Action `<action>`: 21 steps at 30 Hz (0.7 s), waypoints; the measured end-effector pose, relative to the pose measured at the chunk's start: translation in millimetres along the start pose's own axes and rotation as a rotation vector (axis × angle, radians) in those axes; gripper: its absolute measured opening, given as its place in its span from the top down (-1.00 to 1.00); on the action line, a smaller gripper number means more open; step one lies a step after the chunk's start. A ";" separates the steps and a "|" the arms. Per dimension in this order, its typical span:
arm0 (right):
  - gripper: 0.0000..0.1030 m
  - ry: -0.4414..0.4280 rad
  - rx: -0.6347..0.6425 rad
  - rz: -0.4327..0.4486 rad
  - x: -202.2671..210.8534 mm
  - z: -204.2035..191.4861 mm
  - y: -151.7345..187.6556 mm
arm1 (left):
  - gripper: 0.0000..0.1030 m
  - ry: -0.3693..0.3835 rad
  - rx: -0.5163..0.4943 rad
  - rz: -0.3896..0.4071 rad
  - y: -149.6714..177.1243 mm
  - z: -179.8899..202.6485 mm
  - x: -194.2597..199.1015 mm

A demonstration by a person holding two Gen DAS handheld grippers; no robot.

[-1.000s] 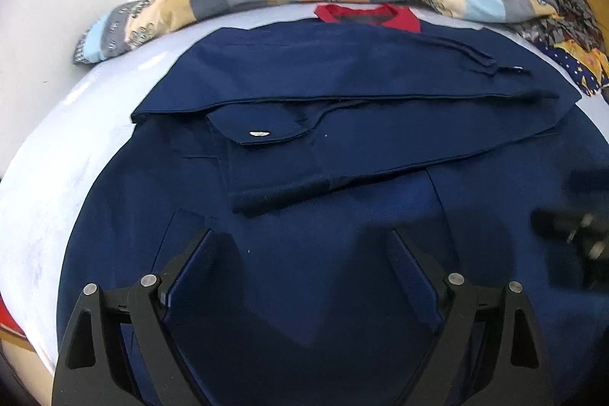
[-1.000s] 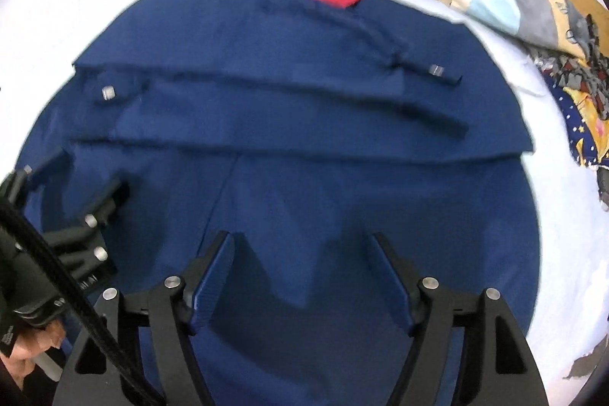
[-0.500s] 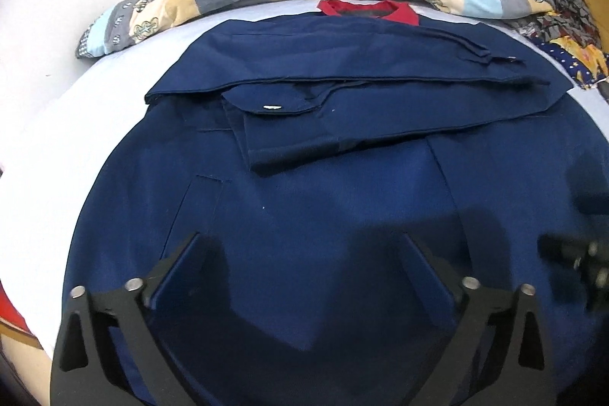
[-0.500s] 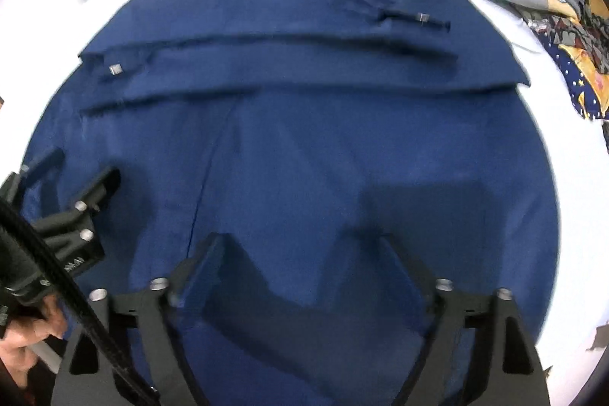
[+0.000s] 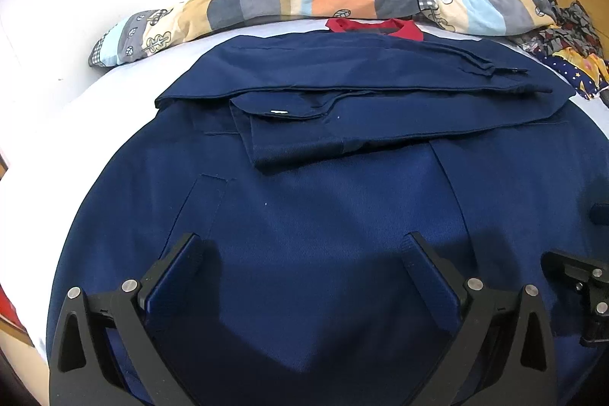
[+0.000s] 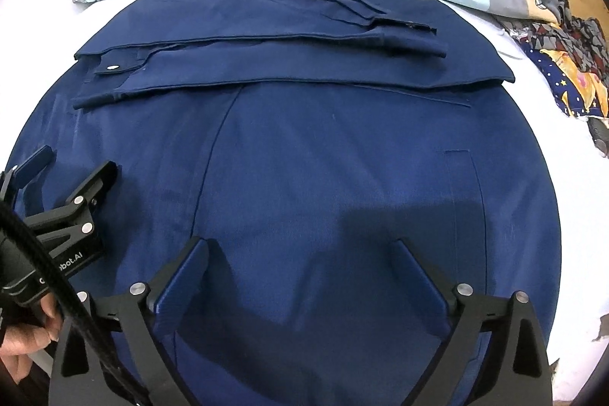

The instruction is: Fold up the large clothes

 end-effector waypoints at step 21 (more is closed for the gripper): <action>-0.94 -0.098 -0.188 0.056 60.8 55.2 29.1 | -1.00 0.057 0.001 -0.079 18.2 -3.0 24.3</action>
Point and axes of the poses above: each gripper's, at about its wrist camera, not at the fingertips, and x roughly against the way its jaws point, z to its right, y to its underside, the point moved 7 cm from there along -x, roughly the way its jaws point, and after that the axes turned 4 degrees about x, right-handed, at the moved point
